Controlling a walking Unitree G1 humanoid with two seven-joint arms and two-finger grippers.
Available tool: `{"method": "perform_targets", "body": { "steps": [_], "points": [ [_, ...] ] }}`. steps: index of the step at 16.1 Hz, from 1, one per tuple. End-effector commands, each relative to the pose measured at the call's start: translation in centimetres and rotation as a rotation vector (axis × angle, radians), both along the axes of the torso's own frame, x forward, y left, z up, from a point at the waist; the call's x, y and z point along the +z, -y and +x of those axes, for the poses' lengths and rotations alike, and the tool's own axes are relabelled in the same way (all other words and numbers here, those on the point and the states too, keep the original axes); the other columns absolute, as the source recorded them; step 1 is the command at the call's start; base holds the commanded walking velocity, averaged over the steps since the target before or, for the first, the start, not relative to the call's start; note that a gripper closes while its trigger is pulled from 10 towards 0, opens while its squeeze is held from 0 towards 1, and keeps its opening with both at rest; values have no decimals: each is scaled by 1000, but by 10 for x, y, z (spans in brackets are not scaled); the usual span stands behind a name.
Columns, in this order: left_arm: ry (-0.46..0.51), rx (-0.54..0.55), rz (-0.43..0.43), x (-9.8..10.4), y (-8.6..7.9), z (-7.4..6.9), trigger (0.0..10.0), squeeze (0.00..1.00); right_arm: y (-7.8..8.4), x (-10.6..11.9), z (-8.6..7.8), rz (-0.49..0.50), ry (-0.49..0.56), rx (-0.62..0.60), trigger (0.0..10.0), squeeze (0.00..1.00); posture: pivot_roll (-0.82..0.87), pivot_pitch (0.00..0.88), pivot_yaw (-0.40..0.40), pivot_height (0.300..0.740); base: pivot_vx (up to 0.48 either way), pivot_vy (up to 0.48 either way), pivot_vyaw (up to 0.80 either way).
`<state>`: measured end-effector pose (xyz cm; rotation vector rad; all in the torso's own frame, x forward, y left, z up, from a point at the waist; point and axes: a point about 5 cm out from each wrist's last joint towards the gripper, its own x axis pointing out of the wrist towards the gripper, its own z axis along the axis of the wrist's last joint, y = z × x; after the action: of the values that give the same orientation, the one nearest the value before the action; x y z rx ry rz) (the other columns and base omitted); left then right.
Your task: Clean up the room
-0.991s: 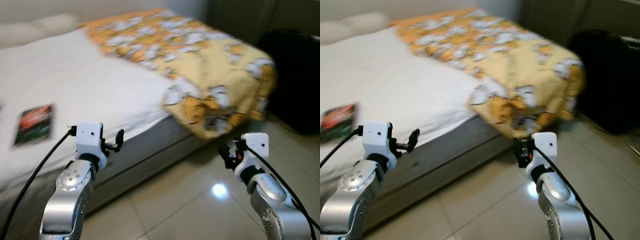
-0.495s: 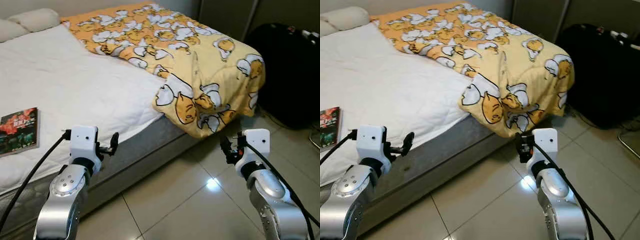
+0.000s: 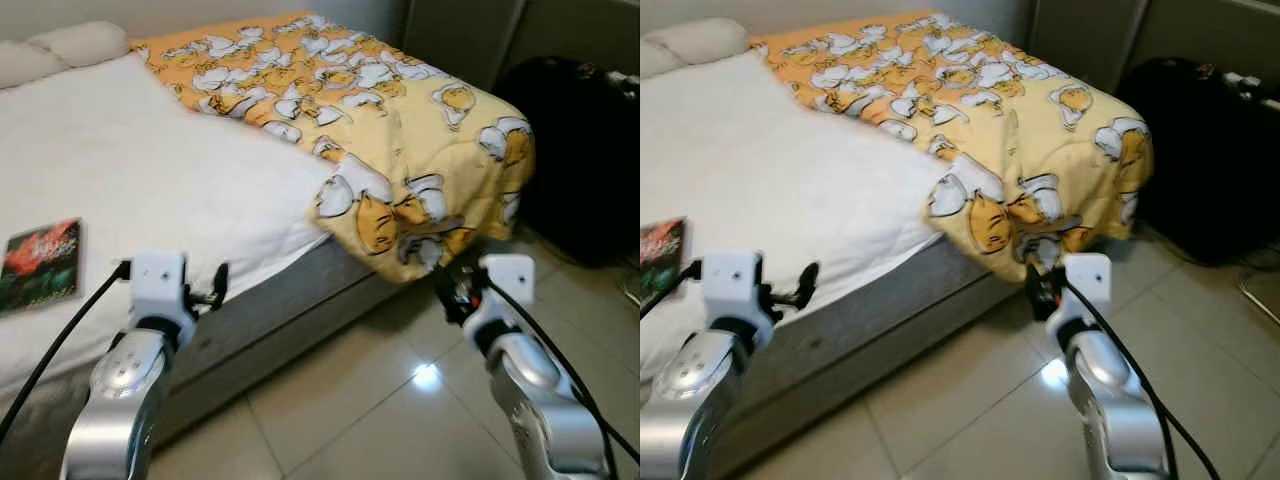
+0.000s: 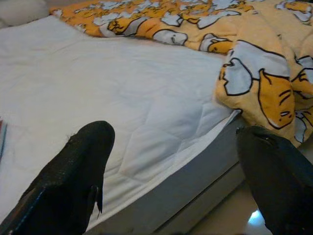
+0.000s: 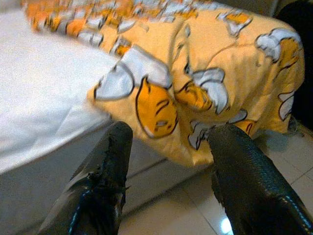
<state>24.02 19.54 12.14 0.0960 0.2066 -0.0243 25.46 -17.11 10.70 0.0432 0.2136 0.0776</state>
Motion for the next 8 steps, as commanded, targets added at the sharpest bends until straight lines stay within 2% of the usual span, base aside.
{"method": "perform_targets", "body": {
  "steps": [1,2,8],
  "points": [
    [33,-4,-1,8,2,2,10000,0,7,0,1,-2,2,-34,10000,0,-27,0,0,740,326,0,-800],
    [35,4,-3,9,1,1,10000,0,5,0,2,-3,2,-30,10000,0,-29,0,2,740,330,0,-488],
    [33,-21,-12,7,6,3,10000,0,-1,5,10,3,27,-9,10000,0,-41,0,12,740,362,0,0]
  ]
}}
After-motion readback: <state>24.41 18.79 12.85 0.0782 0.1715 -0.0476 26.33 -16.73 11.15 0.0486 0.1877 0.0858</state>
